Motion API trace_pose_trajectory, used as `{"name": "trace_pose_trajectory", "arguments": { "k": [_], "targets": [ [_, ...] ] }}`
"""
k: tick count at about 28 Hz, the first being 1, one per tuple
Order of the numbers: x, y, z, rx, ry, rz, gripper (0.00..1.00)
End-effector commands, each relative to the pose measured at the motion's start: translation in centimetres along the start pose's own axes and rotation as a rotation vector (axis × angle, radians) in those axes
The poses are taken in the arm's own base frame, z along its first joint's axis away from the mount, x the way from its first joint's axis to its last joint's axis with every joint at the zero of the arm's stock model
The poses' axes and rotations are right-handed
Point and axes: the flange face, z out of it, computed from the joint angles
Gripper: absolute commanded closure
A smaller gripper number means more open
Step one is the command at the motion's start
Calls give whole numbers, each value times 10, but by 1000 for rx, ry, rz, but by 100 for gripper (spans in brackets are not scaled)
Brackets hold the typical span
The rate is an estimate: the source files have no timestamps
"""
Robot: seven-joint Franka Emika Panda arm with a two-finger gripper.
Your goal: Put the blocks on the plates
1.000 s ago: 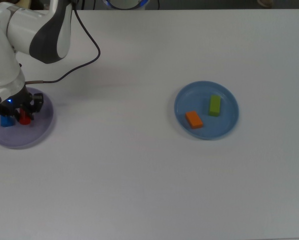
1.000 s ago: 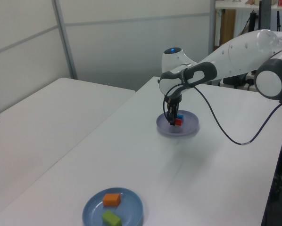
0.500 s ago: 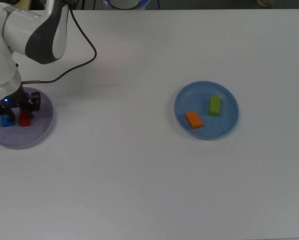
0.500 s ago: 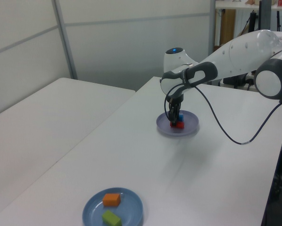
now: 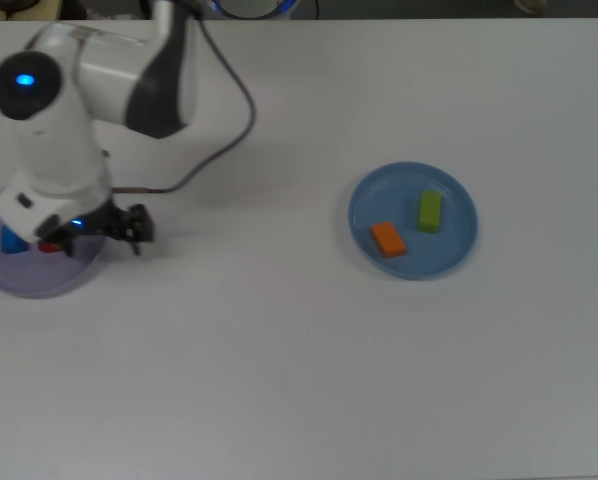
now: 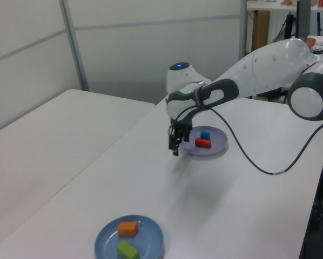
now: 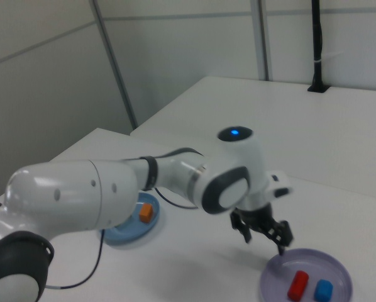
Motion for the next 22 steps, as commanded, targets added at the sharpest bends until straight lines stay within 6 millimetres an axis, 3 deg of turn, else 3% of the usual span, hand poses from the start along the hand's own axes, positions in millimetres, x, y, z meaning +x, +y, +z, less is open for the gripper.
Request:
{"name": "trace_pose_trajectory", "arguments": {
  "k": [1,6,9,17,18,22],
  "targets": [
    [1,-42,-51,-7,-18,101,0],
    [-9,-81,-94,5,-78,91,0],
    [-18,-91,-117,10,-98,109,0],
    [-50,-100,-185,12,-159,291,0],
    [-58,-99,-207,8,-171,366,0],
    [-74,-100,-236,-5,-236,426,0]
  ]
}}
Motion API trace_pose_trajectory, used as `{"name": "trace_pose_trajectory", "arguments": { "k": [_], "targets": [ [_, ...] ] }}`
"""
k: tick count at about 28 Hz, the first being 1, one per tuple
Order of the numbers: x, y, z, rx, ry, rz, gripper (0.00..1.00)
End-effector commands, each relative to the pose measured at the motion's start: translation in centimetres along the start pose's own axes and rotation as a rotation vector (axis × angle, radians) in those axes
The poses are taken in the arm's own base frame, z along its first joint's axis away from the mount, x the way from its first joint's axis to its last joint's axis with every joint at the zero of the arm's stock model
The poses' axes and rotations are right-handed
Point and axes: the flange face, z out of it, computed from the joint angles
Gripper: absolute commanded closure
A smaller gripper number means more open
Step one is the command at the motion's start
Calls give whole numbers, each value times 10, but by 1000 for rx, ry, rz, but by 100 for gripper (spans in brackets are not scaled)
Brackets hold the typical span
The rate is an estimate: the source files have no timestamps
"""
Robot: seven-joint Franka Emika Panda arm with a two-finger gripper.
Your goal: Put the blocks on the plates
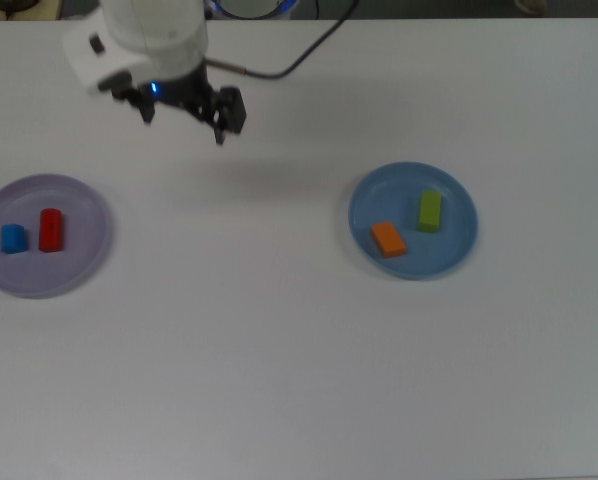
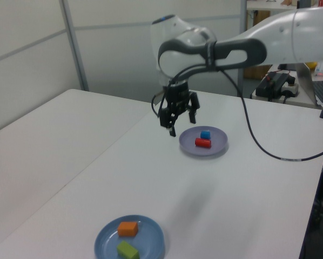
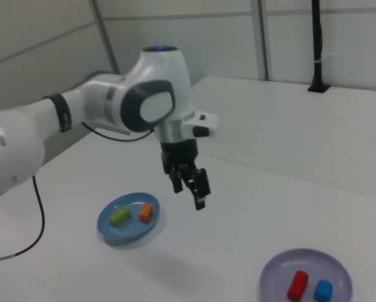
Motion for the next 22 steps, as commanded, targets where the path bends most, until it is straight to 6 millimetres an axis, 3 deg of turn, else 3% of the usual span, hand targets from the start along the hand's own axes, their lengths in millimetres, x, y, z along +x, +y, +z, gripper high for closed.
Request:
{"name": "trace_pose_trajectory", "arguments": {
  "k": [1,4,9,16,22],
  "targets": [
    [-35,6,-40,-33,-68,71,0],
    [-45,-7,-46,-54,-66,5,0],
    [-52,-8,-55,-48,-56,-65,0],
    [-51,-12,-59,-29,-42,-142,0],
    [-44,-31,-68,-24,73,-246,0]
  ]
}}
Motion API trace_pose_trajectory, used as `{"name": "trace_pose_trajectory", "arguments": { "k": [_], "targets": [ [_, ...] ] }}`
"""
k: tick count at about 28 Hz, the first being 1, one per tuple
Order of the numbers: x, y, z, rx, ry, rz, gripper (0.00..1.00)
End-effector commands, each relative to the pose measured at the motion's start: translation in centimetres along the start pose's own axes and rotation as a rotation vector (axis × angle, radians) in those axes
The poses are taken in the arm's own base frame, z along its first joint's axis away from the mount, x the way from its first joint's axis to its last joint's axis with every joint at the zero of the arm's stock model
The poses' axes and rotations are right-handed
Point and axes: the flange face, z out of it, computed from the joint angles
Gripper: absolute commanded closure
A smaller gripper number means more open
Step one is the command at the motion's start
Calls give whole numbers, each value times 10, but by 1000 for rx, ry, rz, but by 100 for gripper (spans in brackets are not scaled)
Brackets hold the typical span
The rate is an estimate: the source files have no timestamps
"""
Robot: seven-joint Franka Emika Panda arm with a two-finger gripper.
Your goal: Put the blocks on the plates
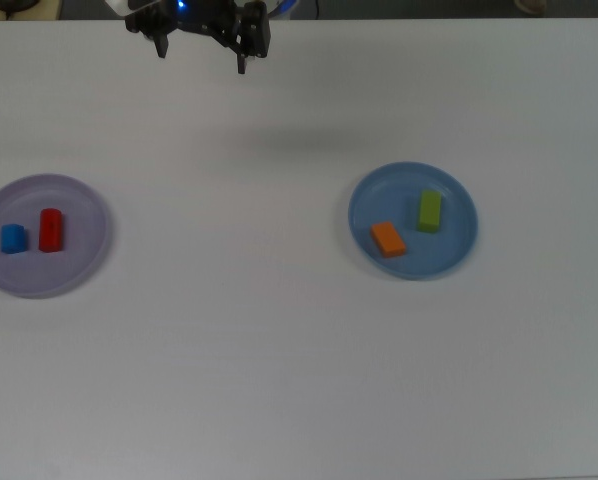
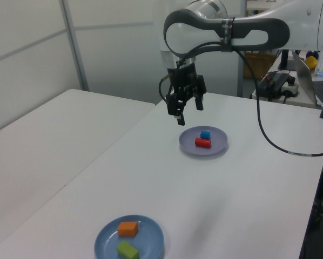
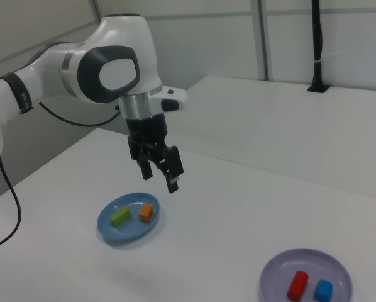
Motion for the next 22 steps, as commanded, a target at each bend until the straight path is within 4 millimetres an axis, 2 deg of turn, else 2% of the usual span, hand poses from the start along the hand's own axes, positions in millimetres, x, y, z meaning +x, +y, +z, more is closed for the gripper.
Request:
{"name": "trace_pose_trajectory", "arguments": {
  "k": [1,13,17,22],
  "targets": [
    [8,-15,-7,-1,81,-88,0],
    [5,-10,-16,-7,99,-79,0],
    [-2,-6,-41,9,141,-69,0],
    [-5,-3,-39,-4,112,-73,0]
  ]
}}
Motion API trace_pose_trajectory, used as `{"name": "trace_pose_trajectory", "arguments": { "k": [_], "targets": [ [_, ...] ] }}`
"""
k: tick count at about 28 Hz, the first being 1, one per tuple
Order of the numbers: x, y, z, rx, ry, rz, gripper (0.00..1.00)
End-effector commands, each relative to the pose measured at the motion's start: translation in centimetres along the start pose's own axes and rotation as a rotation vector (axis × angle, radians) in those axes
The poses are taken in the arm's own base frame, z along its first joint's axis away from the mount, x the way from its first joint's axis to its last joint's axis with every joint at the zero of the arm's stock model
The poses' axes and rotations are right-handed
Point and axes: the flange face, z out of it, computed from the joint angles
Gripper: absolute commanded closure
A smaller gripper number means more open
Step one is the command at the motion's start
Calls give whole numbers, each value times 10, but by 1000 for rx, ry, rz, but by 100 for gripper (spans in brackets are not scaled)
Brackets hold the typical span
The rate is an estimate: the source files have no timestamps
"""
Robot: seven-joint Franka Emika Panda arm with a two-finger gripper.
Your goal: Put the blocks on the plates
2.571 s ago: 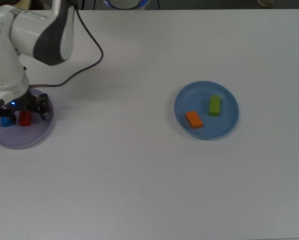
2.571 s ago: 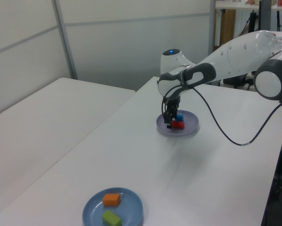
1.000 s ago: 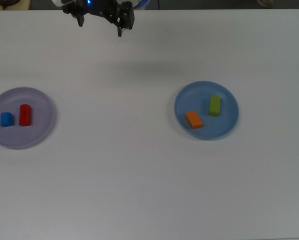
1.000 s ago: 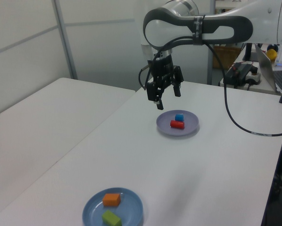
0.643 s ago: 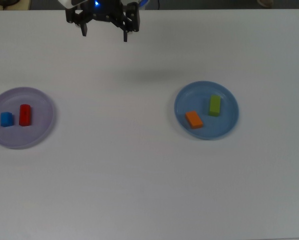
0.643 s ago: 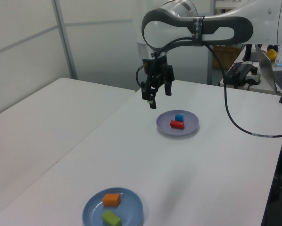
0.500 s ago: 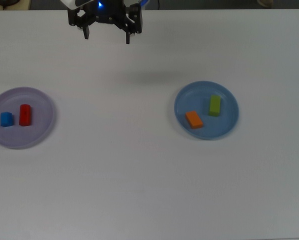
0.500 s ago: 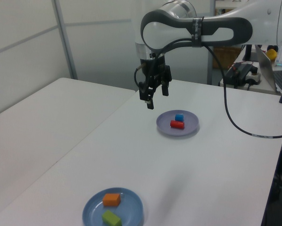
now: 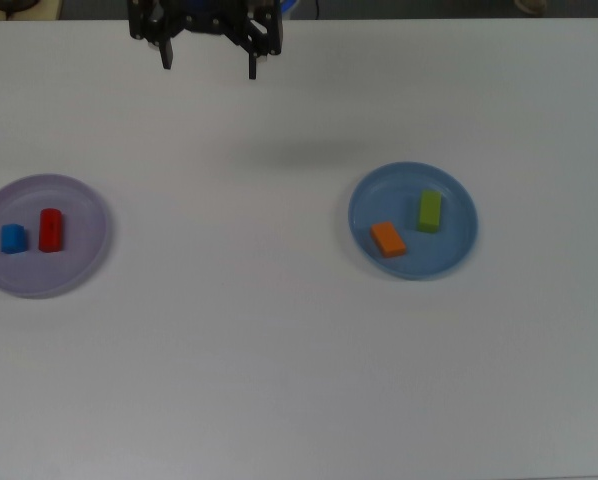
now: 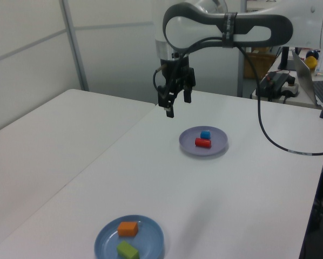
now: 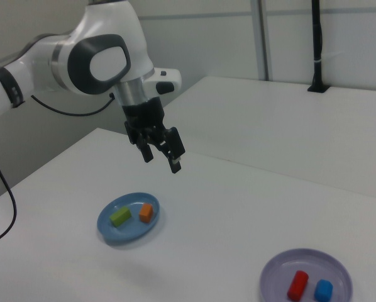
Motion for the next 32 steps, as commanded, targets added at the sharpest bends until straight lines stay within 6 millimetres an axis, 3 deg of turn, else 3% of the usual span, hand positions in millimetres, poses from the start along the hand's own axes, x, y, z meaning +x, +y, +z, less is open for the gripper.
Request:
{"name": "trace_pose_trajectory", "arguments": {
  "k": [1,32],
  "targets": [
    [-6,8,-8,-18,-11,-16,0],
    [-5,12,3,-7,-55,-85,0]
  ]
}}
